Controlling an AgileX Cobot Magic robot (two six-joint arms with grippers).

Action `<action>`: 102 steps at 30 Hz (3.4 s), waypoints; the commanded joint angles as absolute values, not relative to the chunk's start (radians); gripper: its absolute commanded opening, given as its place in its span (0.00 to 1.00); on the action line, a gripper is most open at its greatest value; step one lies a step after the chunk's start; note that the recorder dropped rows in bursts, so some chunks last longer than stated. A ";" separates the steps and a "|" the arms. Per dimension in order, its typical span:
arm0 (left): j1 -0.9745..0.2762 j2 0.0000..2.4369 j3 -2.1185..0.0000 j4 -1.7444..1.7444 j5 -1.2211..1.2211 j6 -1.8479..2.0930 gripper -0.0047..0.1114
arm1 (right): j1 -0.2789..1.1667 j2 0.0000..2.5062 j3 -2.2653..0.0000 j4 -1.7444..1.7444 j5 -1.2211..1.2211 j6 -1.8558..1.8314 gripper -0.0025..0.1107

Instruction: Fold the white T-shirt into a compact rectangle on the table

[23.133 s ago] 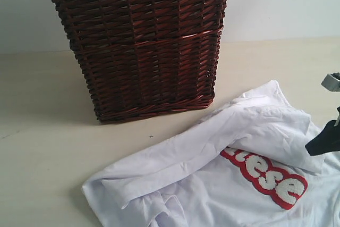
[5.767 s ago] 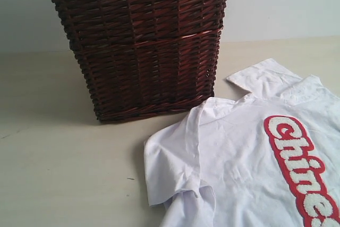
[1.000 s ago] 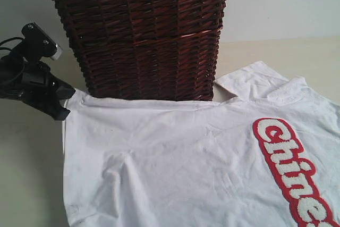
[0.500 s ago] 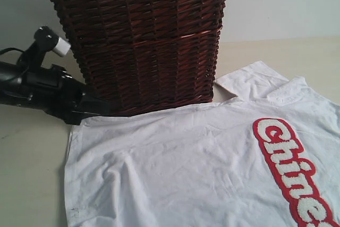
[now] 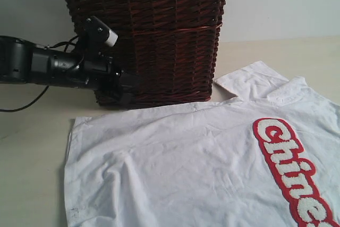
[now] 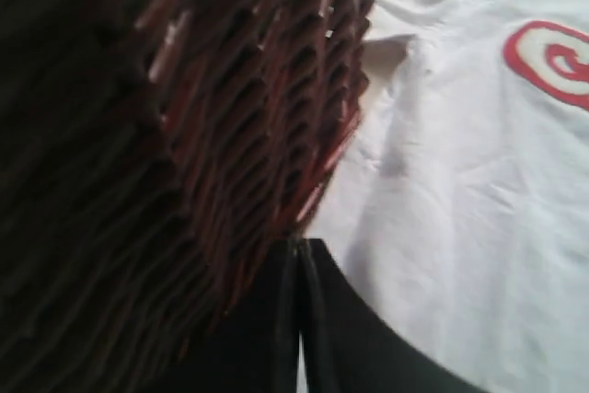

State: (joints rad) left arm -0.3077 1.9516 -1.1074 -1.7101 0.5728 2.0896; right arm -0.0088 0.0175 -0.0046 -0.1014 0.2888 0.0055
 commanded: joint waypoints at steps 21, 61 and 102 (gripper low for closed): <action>-0.307 1.838 -1.171 -1.218 0.908 1.607 0.04 | -0.011 0.012 0.000 -0.104 0.283 0.000 0.18; -0.218 1.749 -0.919 -1.091 0.883 1.837 0.20 | -0.011 0.012 0.000 -0.104 0.283 0.000 0.18; -0.698 1.811 -0.764 -0.823 0.890 2.019 0.19 | -0.011 0.012 0.000 -0.104 0.283 0.000 0.18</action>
